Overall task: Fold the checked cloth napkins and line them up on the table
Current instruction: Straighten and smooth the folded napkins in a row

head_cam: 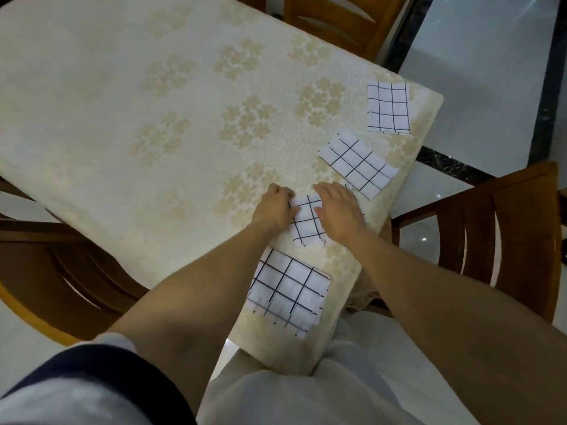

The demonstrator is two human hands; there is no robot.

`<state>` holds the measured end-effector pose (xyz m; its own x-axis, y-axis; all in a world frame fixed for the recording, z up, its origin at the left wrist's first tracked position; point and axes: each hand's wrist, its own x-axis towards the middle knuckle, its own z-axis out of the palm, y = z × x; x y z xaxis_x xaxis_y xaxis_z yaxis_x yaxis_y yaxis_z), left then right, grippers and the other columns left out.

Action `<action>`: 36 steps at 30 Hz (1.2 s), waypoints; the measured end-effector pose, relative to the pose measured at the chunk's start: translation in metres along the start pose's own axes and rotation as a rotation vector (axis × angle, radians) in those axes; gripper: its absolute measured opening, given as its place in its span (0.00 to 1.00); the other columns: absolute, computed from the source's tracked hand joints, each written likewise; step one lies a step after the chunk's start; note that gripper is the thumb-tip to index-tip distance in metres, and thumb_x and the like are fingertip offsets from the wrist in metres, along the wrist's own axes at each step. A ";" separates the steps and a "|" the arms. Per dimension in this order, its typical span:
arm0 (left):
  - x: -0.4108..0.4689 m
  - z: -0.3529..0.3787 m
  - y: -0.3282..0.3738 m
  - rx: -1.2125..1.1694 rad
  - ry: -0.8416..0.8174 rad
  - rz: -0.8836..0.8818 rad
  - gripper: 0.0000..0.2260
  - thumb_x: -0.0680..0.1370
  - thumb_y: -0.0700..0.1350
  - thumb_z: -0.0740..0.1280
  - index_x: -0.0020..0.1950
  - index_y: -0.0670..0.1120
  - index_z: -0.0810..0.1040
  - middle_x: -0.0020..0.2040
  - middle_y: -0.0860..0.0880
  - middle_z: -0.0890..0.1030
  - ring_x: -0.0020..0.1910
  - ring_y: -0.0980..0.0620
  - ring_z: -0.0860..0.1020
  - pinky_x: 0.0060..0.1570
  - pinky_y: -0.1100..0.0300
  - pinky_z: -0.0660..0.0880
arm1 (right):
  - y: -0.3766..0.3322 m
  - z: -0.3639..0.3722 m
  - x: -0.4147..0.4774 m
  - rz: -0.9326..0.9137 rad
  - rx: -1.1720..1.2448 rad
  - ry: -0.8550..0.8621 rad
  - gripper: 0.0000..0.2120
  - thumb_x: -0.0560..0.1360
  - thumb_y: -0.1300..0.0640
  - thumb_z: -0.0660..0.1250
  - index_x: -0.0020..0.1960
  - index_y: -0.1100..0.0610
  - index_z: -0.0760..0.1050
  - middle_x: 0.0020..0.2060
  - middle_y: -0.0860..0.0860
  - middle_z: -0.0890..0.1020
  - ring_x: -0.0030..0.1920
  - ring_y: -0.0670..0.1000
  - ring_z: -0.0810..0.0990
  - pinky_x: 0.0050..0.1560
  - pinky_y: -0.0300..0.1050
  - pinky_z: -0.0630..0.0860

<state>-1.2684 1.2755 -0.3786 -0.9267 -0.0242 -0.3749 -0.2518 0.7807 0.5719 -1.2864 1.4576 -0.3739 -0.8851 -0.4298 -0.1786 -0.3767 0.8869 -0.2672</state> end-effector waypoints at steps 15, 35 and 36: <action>0.040 -0.031 -0.013 -0.271 0.037 -0.076 0.06 0.79 0.46 0.73 0.48 0.47 0.77 0.39 0.53 0.75 0.37 0.57 0.73 0.36 0.67 0.68 | 0.039 -0.031 0.027 0.313 0.471 -0.296 0.20 0.78 0.50 0.71 0.32 0.55 0.70 0.27 0.51 0.69 0.30 0.52 0.71 0.33 0.44 0.67; 0.028 -0.022 -0.013 -0.270 0.062 -0.064 0.05 0.80 0.43 0.71 0.48 0.45 0.76 0.40 0.50 0.76 0.37 0.57 0.72 0.36 0.67 0.69 | 0.027 -0.006 -0.016 0.496 0.409 0.009 0.13 0.81 0.48 0.66 0.51 0.58 0.76 0.42 0.52 0.79 0.45 0.55 0.79 0.43 0.48 0.77; 0.028 -0.021 -0.012 -0.271 0.068 -0.063 0.05 0.80 0.42 0.71 0.49 0.44 0.77 0.39 0.50 0.75 0.36 0.56 0.72 0.36 0.66 0.69 | 0.026 -0.006 -0.017 0.500 0.399 0.016 0.13 0.82 0.48 0.66 0.52 0.59 0.75 0.42 0.51 0.78 0.44 0.54 0.78 0.41 0.47 0.75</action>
<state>-1.2972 1.2521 -0.3811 -0.9212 -0.1168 -0.3711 -0.3663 0.5815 0.7264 -1.2833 1.4889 -0.3719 -0.9326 0.0251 -0.3601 0.2111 0.8470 -0.4878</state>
